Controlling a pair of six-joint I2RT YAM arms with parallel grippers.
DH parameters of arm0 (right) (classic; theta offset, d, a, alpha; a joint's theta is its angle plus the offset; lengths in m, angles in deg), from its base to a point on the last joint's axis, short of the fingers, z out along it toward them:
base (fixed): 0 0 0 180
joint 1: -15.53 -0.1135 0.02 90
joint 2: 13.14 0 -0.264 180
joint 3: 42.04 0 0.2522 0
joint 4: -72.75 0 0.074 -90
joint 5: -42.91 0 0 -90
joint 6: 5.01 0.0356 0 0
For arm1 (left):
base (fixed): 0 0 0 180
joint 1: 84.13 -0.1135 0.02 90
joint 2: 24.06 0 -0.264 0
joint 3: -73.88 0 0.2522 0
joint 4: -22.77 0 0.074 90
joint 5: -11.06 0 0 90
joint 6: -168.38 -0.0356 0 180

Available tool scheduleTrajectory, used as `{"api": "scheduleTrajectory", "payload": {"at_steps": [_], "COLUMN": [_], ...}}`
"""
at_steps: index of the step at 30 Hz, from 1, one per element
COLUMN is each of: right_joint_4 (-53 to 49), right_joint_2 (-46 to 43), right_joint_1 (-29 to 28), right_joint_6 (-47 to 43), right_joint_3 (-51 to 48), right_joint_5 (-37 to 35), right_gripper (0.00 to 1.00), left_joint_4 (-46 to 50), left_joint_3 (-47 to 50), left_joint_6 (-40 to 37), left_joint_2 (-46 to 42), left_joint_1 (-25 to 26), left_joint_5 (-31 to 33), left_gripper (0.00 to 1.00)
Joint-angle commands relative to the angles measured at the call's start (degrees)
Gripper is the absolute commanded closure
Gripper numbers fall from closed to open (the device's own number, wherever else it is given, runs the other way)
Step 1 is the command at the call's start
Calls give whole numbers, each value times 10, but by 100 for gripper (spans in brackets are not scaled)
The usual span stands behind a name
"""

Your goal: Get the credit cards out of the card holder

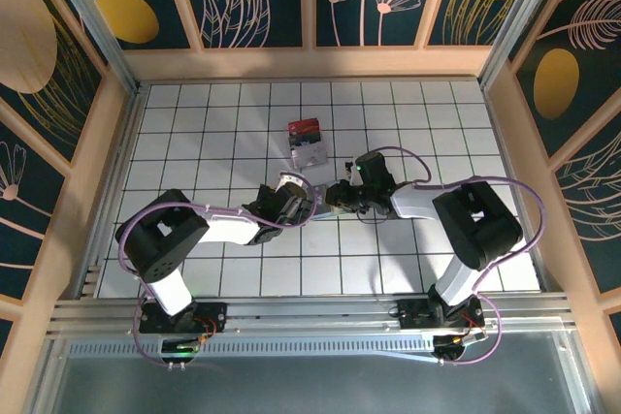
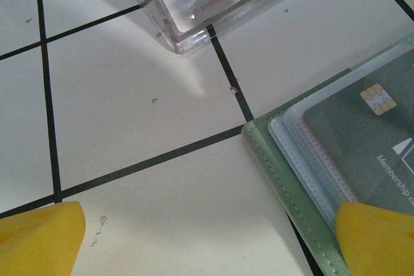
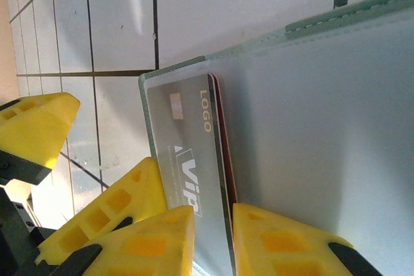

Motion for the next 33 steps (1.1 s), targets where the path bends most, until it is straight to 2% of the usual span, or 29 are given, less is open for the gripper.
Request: {"api": "scheduleTrajectory", "payload": {"at_steps": [1, 10, 22, 33], "right_joint_4": [27, 102, 185, 214], "right_joint_2": [16, 39, 13, 24], "right_joint_1": [0, 0, 0, 0], "right_joint_6": [7, 29, 40, 54], "right_joint_3": [-9, -20, -66, -69], "right_joint_5": [0, 53, 129, 145], "right_gripper": [77, 78, 83, 84], "left_joint_4": [31, 30, 35, 49], "left_joint_3": [-2, -4, -1, -2], "left_joint_6": [-3, -3, -7, -16], "left_joint_2": [15, 20, 16, 3], "left_joint_1": [1, 1, 1, 1], "left_joint_5": [-7, -8, -7, -7], "left_gripper": [1, 1, 1, 1]}}
